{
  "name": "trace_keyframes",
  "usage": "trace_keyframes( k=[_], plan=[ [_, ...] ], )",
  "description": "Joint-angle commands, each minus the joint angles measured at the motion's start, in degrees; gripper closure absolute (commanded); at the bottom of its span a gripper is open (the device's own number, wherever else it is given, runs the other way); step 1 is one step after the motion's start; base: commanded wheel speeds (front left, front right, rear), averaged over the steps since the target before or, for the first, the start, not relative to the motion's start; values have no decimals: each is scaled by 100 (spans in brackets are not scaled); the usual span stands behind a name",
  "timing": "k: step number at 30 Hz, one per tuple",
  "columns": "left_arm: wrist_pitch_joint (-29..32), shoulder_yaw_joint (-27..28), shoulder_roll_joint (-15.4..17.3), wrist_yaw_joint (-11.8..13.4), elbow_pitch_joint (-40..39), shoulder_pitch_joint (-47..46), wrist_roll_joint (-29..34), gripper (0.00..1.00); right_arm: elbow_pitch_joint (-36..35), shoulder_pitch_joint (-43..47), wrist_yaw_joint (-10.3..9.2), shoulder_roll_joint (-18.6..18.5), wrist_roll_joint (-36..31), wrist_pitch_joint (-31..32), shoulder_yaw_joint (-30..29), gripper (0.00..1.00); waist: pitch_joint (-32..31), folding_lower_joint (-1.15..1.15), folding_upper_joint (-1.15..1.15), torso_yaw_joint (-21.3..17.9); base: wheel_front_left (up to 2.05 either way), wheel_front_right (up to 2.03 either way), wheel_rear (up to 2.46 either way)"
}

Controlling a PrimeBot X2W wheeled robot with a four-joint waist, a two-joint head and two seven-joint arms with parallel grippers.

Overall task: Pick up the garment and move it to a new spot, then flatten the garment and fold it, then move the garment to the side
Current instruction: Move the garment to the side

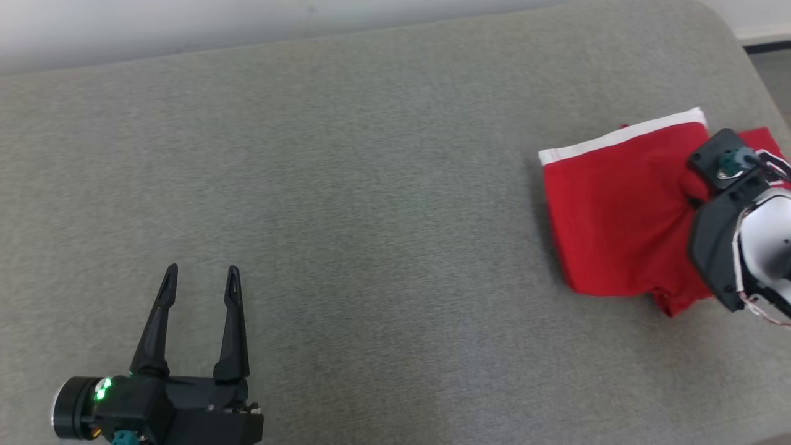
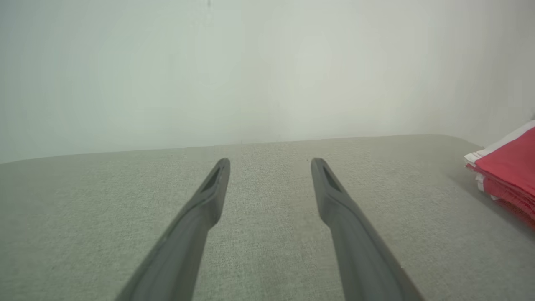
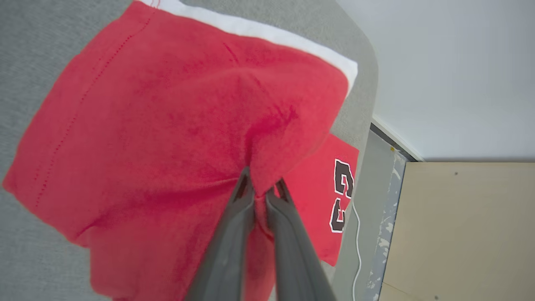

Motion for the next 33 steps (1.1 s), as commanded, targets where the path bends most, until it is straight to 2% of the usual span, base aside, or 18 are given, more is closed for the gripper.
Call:
trace_keyframes(
  k=[1, 7, 15, 20, 24, 25, 26, 29, 33],
  plan=[
    [-15, 12, 8, -31, -26, -119, 76, 0, 93, -102, -16, -80, -73, -131, -1, 100, 171, -1, -1, -266, 0, 0, 0],
    [-15, 36, 25, -140, -107, -156, 158, 0, 703, -189, -16, -312, -254, -669, -123, 100, 364, -1, -1, -331, 0, 0, 0],
    [-15, -6, 156, -223, -209, -206, 215, 0, 1609, 43, -16, -157, -814, -1355, -718, 100, 592, -1, -1, -175, 0, 0, 0],
    [-15, -52, 252, -259, -287, -241, 222, 0, 2032, 146, -16, 87, -1398, -1821, -1281, 100, 658, -1, -1, -71, 0, 0, 0],
    [-15, -101, 263, -272, -313, -258, 249, 0, 2434, 339, -16, 454, -1756, -1956, -1931, 100, 594, -1, -1, 13, 0, 0, 0],
    [-15, -106, 260, -275, -316, -250, 250, 0, 2489, 394, -16, 563, -1816, -1972, -2105, 56, 558, -1, -1, 28, 0, 0, 0],
    [-15, -121, 253, -276, -310, -232, 255, 0, 2532, 445, -16, 691, -1852, -2017, -2277, 0, 505, -1, -1, 43, 0, 0, 0],
    [-15, -174, 251, -281, -301, -124, 292, 0, 2493, 677, -16, 1056, -1915, -2303, -2716, 0, 317, -1, -1, 69, 0, 0, 0],
    [-15, -152, 218, -265, -276, 55, 275, 0, 2141, 992, -16, 1475, -1993, -2713, -3016, 0, -5, -1, -1, 57, 0, 0, 0]
  ],
)
